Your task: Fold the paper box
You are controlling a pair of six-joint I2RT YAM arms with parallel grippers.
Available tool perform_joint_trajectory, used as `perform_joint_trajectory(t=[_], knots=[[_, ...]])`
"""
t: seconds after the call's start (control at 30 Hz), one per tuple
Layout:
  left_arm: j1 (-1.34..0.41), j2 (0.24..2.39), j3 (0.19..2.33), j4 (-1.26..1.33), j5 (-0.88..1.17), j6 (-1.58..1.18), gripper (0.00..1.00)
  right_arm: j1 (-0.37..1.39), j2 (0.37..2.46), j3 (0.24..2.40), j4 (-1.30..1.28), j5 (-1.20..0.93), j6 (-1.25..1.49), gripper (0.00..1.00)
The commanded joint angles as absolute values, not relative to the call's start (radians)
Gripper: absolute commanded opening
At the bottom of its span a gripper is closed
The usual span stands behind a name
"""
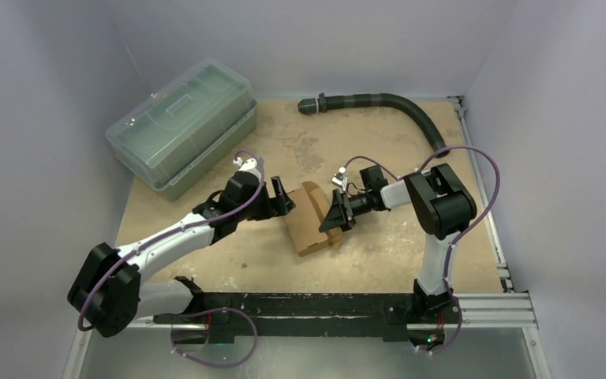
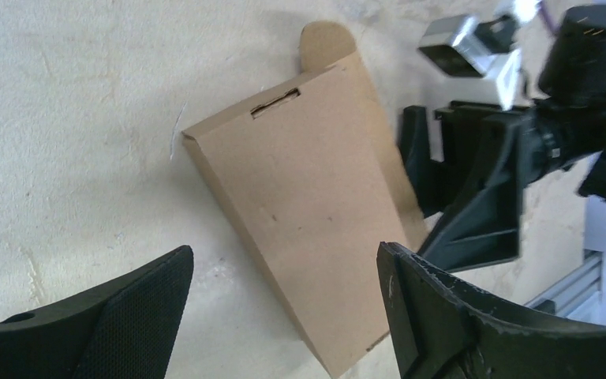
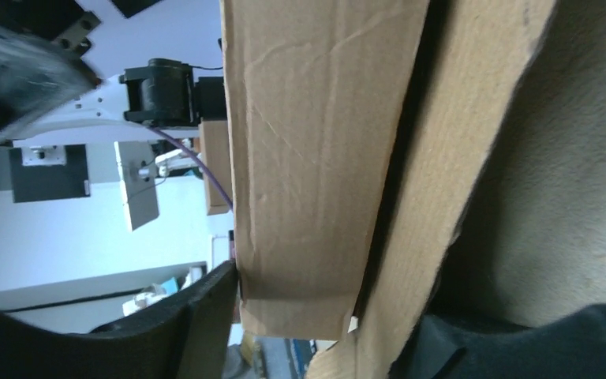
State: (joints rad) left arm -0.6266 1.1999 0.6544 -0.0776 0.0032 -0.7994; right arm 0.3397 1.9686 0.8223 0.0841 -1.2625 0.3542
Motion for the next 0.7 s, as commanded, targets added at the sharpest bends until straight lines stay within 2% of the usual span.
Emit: perform_joint_trajectory(t=[0.0, 0.1, 0.2, 0.37, 0.67], knots=[[-0.653, 1.276, 0.714, -0.120, -0.017, -0.761, 0.85, 0.331, 1.961, 0.859, 0.069, -1.221, 0.350, 0.69], [-0.666, 1.324, 0.753, -0.154, -0.044, -0.745, 0.85, 0.316, 1.946, 0.875, 0.004, -1.174, 0.292, 0.81], [-0.672, 1.346, 0.780, -0.182, -0.059, -0.733, 0.85, 0.299, 1.923, 0.878, -0.046, -1.132, 0.265, 0.87], [-0.678, 1.369, 0.808, -0.197, -0.071, -0.714, 0.85, 0.275, 1.915, 0.883, -0.080, -1.089, 0.242, 0.88], [-0.694, 1.555, 0.933, -0.289, -0.069, -0.662, 0.85, 0.262, 1.894, 0.907, -0.157, -0.979, 0.181, 0.84]])
